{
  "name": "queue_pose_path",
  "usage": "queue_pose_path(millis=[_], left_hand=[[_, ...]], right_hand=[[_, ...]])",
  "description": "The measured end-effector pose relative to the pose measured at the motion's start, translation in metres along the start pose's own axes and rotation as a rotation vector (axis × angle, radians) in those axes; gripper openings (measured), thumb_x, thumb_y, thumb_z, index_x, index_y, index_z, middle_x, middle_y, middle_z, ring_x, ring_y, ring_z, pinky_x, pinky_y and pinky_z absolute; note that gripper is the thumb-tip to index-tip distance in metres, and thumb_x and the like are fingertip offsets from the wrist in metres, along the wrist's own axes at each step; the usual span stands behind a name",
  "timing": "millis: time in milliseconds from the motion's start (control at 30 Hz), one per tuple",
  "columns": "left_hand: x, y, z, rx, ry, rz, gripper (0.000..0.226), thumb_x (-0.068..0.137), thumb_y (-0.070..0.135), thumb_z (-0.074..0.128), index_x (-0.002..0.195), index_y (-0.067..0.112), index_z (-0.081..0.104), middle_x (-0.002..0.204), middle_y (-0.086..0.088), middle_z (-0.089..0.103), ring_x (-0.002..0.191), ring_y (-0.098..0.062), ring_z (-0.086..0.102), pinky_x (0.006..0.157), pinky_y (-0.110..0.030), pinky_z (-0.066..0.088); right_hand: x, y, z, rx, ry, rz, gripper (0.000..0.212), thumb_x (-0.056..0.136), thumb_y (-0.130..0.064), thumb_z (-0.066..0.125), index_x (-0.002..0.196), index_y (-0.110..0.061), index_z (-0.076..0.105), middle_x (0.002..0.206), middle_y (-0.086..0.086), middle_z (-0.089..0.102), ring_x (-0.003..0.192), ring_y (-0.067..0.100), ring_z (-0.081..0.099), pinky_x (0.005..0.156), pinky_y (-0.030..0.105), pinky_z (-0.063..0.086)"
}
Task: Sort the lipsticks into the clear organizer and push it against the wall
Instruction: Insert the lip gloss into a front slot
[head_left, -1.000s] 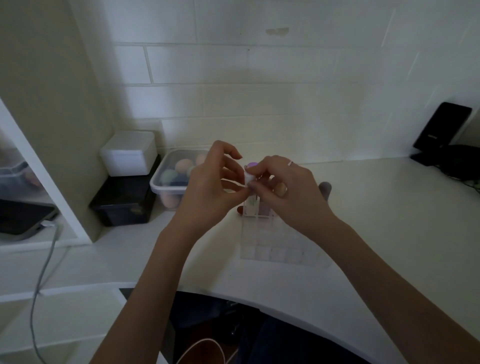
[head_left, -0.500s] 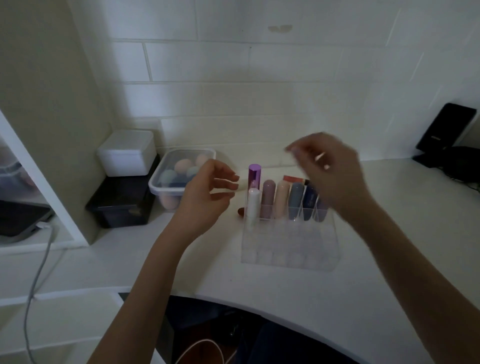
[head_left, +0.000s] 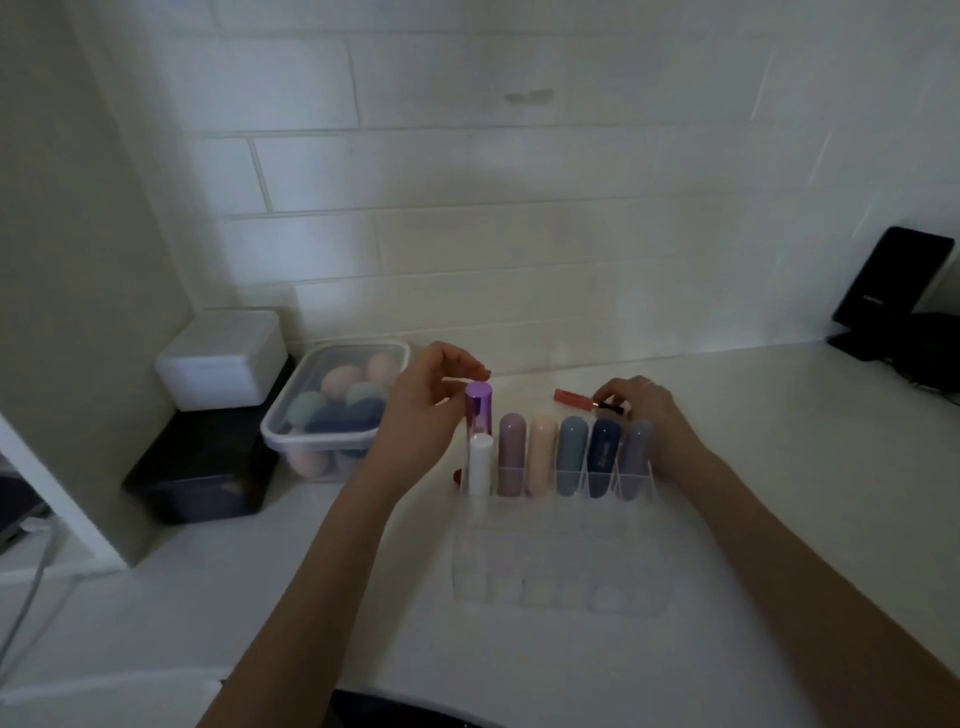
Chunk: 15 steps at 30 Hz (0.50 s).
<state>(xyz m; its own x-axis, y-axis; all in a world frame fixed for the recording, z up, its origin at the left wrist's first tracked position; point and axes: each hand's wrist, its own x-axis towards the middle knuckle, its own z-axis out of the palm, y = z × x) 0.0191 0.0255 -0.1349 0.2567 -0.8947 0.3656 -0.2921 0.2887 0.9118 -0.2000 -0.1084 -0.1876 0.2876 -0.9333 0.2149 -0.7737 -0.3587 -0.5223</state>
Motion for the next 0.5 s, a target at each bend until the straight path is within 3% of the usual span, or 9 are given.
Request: queue_pose_path(millis=[100, 167, 267, 400, 500], left_hand=[[0.000, 0.001, 0.002, -0.016, -0.024, -0.006, 0.036, 0.078, -0.018, 0.051, 0.082, 0.018, 0.056, 0.092, -0.004, 0.067, 0.087, -0.025, 0.068, 0.072, -0.029, 0.057], [0.001, 0.009, 0.001, -0.060, 0.008, 0.001, 0.034, 0.078, -0.018, 0.052, 0.082, 0.016, 0.057, 0.090, -0.004, 0.068, 0.083, -0.019, 0.068, 0.068, -0.022, 0.055], [0.001, 0.031, -0.006, -0.118, 0.103, 0.074, 0.033, 0.084, -0.015, 0.048, 0.088, 0.016, 0.060, 0.090, -0.003, 0.069, 0.079, -0.011, 0.068, 0.071, -0.020, 0.054], [-0.011, 0.066, -0.009, 0.389, 0.074, 0.298, 0.023, 0.088, 0.022, 0.060, 0.109, 0.030, 0.062, 0.094, 0.017, 0.067, 0.086, 0.004, 0.062, 0.074, -0.009, 0.048], [-0.022, 0.079, -0.006, 0.544, 0.007, 0.364, 0.026, 0.087, 0.032, 0.061, 0.113, 0.031, 0.064, 0.086, 0.020, 0.066, 0.082, 0.004, 0.060, 0.076, -0.011, 0.046]], right_hand=[[-0.001, 0.000, -0.001, 0.079, 0.036, -0.019, 0.011, 0.089, -0.011, 0.059, 0.097, -0.010, 0.066, 0.101, 0.014, 0.062, 0.082, 0.018, 0.054, 0.067, 0.014, 0.037], [-0.002, -0.010, -0.014, 0.133, 0.081, -0.026, 0.015, 0.090, -0.016, 0.058, 0.101, -0.009, 0.066, 0.101, 0.013, 0.064, 0.082, 0.017, 0.053, 0.072, 0.021, 0.038], [-0.010, -0.046, -0.054, 0.165, 0.130, -0.161, 0.019, 0.096, -0.022, 0.049, 0.099, -0.013, 0.065, 0.087, 0.007, 0.062, 0.077, 0.018, 0.054, 0.064, 0.026, 0.039], [-0.039, -0.097, -0.099, 0.265, 0.013, -0.389, 0.023, 0.098, -0.024, 0.042, 0.087, -0.026, 0.063, 0.068, -0.007, 0.055, 0.058, -0.002, 0.051, 0.057, 0.009, 0.041], [-0.056, -0.113, -0.108, 0.286, -0.081, -0.464, 0.026, 0.098, -0.023, 0.042, 0.088, -0.023, 0.065, 0.064, -0.009, 0.051, 0.058, 0.001, 0.049, 0.059, 0.014, 0.042]])
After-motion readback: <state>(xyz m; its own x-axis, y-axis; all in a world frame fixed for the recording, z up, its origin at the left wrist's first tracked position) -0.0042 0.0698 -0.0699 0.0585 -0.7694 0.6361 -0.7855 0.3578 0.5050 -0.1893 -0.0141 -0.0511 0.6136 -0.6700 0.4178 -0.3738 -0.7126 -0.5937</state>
